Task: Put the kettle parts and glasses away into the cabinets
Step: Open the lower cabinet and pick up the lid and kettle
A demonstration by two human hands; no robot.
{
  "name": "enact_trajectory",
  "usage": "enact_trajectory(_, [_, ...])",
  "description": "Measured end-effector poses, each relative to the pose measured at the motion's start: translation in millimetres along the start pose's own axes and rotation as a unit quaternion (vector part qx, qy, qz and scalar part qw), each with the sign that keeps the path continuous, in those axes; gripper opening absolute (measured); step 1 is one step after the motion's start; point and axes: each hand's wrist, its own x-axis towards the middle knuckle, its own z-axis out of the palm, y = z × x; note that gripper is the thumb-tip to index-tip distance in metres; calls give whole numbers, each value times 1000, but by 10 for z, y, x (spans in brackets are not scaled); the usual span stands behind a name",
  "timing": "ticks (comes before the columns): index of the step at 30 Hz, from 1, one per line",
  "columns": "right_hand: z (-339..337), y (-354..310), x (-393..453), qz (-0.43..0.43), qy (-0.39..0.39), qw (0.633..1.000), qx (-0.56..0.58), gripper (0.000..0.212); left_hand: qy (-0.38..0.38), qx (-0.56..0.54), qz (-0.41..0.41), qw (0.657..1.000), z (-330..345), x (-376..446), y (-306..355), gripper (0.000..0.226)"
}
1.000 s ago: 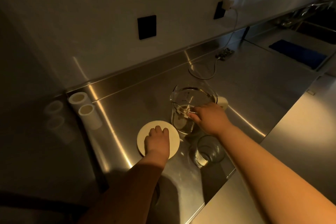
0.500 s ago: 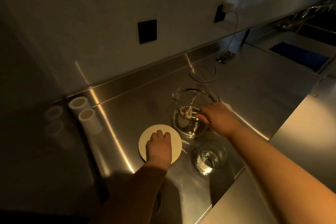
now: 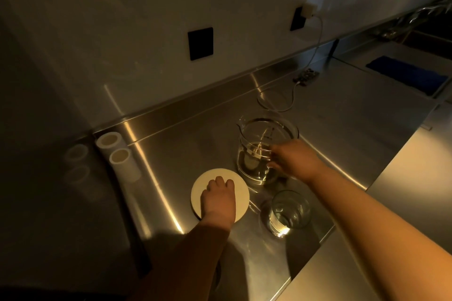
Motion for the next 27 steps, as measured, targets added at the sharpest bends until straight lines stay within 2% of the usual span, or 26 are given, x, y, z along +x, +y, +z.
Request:
enact_trajectory(2, [-7,-13,50,25,-26,999,-19,21,2,-1,3,1000,7,0,6,59])
enact_trajectory(11, [31,-65,63,63,-25,998,-6,20,3,3,1,1000,-23,-19,2,59])
enact_trajectory(18, [58,-146,-25,49,31,998,17,10,2,8,14,1000,-53,-64,66,61])
enact_trajectory(24, [154,-165,-79,35,81,996,-10,20,0,13,22,1000,-65,-63,95,68])
enact_trajectory(27, [151,-161,-88,29,97,995,5,14,-4,7,26,1000,-81,-67,96,72])
